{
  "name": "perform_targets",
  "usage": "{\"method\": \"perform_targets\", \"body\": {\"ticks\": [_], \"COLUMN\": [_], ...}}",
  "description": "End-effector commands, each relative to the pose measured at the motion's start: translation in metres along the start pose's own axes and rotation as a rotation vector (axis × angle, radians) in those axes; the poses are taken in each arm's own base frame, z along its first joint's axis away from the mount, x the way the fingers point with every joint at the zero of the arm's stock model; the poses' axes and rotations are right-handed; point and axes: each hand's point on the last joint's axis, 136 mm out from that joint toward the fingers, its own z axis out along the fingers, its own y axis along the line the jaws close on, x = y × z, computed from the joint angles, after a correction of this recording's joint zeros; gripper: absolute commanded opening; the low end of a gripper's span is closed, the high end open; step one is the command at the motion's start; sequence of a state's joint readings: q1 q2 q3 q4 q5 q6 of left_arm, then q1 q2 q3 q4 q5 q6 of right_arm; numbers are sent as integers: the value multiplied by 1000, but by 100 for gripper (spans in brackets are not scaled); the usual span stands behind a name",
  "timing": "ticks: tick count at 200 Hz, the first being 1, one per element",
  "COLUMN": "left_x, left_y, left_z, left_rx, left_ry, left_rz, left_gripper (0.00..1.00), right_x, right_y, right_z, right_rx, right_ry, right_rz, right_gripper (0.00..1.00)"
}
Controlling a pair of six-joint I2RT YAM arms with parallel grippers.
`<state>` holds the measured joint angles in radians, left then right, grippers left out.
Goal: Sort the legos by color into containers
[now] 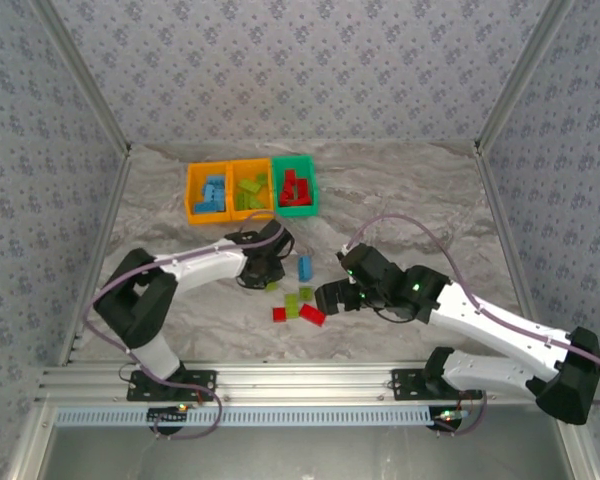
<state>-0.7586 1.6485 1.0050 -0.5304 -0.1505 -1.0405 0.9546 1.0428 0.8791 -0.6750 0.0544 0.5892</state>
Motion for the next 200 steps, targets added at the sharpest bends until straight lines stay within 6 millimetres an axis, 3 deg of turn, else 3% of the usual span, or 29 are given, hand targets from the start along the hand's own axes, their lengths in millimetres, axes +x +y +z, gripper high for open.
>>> {"method": "perform_targets", "body": {"ticks": [1,25,50,79,110,122,139,154,179,200], "left_x": [-46,-108,-172,-220,-260,-268,-272,-269,-258,-235], "left_y": [-10,-16,-18,-17,-35,-39,-42,-46,-52,-56], "left_z": [-46,-78,-87,-62,-32,-27,-26,-35,-71,-120], "left_rx": [52,80,31,-83,-17,-19,-20,13,105,182], "left_ry": [-149,-306,-423,-430,-408,-413,-413,-410,-450,-497], "left_rz": [76,89,115,128,96,105,117,112,106,132], "left_gripper": [26,27,29,33,36,42,57,61,62,62], "right_x": [-21,-26,-23,-18,-13,-10,-6,-3,-3,-5], "right_y": [12,-2,-11,-20,-23,-24,-28,-32,-35,-36], "right_z": [-8,-11,-13,-17,-22,-26,-30,-31,-28,-21], "right_rx": [-55,11,55,95,94,97,120,131,142,156], "right_ry": [-109,-146,-140,-140,-155,-156,-165,-172,-183,-178], "right_rz": [11,40,54,93,123,123,128,135,145,152], "right_gripper": [100,100,100,100,100,100,100,100,100,100]}}
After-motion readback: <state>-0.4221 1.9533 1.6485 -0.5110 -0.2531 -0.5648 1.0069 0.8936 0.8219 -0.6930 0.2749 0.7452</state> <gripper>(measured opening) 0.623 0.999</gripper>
